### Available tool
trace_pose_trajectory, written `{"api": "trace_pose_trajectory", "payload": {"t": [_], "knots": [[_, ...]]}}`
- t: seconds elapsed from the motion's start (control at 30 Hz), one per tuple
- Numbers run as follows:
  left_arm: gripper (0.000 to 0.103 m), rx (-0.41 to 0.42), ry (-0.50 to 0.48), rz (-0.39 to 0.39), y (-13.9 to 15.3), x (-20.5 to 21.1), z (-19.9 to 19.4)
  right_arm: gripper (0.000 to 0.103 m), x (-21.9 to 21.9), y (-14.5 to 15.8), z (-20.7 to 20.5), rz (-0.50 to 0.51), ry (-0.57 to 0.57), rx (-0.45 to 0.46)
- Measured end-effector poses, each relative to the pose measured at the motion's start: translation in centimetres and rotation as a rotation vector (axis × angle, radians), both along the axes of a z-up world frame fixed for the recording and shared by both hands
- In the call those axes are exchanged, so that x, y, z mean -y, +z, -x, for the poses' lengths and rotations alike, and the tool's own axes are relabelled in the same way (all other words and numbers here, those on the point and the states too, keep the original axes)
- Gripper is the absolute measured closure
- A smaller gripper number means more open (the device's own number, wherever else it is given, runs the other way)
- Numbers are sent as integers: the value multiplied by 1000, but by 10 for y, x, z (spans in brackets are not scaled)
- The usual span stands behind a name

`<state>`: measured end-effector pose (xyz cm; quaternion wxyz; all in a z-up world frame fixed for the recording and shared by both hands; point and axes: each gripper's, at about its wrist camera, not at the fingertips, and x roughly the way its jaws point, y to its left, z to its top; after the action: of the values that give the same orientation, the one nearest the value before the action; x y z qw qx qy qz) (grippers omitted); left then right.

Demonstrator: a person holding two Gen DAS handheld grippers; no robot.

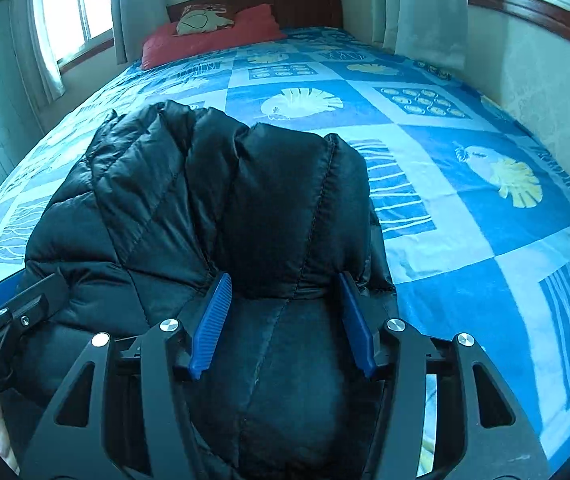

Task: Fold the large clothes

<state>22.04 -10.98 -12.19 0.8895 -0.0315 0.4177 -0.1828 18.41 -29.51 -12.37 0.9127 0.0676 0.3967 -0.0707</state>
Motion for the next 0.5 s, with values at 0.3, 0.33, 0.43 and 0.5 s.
{"api": "trace_pose_trajectory", "payload": {"t": [0.3, 0.33, 0.43, 0.5], "knots": [[15, 1, 10, -14, -4, 3, -2, 50, -8, 1, 3, 46, -6, 27], [15, 4, 9, -17, -1, 2, -1, 49, -8, 4, 5, 44, -5, 36], [15, 11, 7, -15, 4, 0, 4, 48, -7, 12, 13, 29, -4, 57], [16, 9, 12, -3, 8, -4, 6, 45, -6, 18, 19, 15, -5, 69]]}}
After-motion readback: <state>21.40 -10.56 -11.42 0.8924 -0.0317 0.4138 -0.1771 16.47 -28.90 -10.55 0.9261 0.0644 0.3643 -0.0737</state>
